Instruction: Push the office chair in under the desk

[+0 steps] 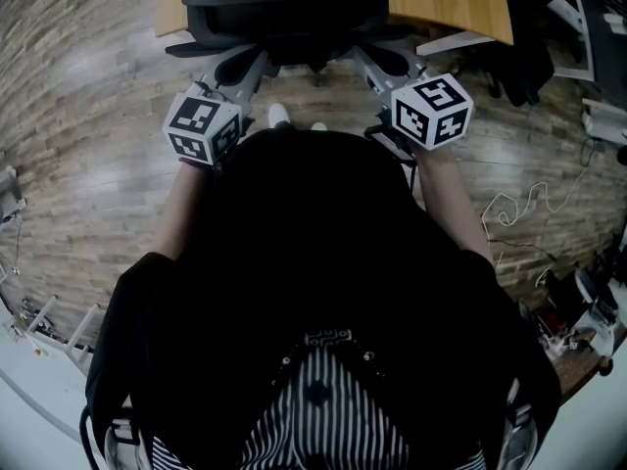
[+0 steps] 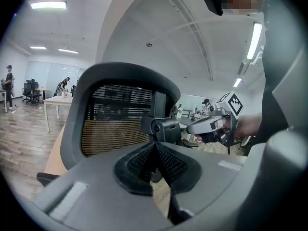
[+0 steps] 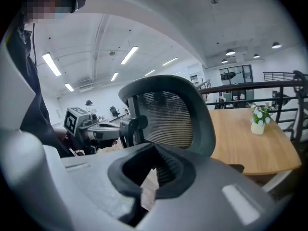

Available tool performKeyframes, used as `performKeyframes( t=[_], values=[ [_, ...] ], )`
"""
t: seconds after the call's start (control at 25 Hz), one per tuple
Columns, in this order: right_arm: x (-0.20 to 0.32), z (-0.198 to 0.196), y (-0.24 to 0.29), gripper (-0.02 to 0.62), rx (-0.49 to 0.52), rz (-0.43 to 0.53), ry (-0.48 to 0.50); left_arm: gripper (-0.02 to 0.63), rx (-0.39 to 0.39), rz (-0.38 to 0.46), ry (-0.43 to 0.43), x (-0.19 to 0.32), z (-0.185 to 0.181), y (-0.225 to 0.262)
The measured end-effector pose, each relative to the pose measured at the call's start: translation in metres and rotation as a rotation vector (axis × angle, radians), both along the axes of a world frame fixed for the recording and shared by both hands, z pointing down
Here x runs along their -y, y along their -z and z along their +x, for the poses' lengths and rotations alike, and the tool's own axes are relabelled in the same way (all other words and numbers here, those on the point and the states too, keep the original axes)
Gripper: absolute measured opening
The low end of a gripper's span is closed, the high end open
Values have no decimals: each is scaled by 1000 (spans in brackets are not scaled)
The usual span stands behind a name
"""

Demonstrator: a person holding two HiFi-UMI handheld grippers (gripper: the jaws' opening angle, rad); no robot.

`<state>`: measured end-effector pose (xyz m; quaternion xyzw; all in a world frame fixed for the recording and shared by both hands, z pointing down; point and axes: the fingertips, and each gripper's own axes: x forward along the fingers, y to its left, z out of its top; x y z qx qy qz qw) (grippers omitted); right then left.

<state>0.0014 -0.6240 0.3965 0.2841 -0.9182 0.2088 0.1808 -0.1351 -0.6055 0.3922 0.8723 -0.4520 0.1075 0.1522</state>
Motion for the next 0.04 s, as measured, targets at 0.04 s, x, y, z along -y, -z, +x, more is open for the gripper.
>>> performKeyframes(
  t=[0.04],
  values=[
    [0, 0, 1, 0, 1, 1, -4, 6, 1, 1, -1, -1, 0, 0]
  ],
)
